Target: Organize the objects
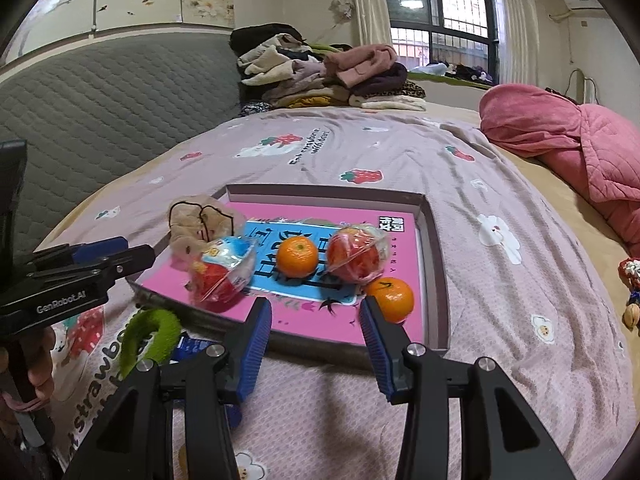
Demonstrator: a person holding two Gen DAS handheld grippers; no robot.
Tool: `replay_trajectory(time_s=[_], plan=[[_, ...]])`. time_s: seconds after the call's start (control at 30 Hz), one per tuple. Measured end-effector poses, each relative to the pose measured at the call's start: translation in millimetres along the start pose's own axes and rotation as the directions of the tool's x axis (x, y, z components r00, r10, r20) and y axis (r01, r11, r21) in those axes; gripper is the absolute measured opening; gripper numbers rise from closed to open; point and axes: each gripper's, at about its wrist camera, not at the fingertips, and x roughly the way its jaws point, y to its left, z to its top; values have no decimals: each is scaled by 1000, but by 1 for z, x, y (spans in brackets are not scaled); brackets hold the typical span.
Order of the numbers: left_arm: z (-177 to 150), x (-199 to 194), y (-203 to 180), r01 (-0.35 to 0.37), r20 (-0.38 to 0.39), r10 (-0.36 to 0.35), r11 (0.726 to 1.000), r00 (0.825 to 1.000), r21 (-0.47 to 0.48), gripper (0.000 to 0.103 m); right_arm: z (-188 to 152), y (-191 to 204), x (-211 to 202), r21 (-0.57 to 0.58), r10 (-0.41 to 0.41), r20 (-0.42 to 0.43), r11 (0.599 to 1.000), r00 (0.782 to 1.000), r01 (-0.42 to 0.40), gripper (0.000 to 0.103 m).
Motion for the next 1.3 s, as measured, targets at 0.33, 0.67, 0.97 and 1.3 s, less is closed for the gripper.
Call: replay_trajectory(time_s=[0.33, 0.67, 0.97, 1.3], plan=[[-6, -4, 1, -3, -2, 3, 1000, 1000, 14, 50, -5, 13, -2, -35, 26, -14, 999, 1000, -26, 47], [-9, -7, 1, 4, -11, -4, 1000, 1000, 22, 50, -9, 20, -3, -59, 46, -17, 997, 999, -47, 47], [-13, -10, -2, 8, -19, -7, 1000, 1000, 30, 50, -12, 24, -4, -68, 57, -19, 996, 998, -58, 48], [-21, -11, -5, 6, -33, -4, 998, 999, 56, 50, -22, 33, -7, -88, 82, -45, 992, 996, -86, 53]])
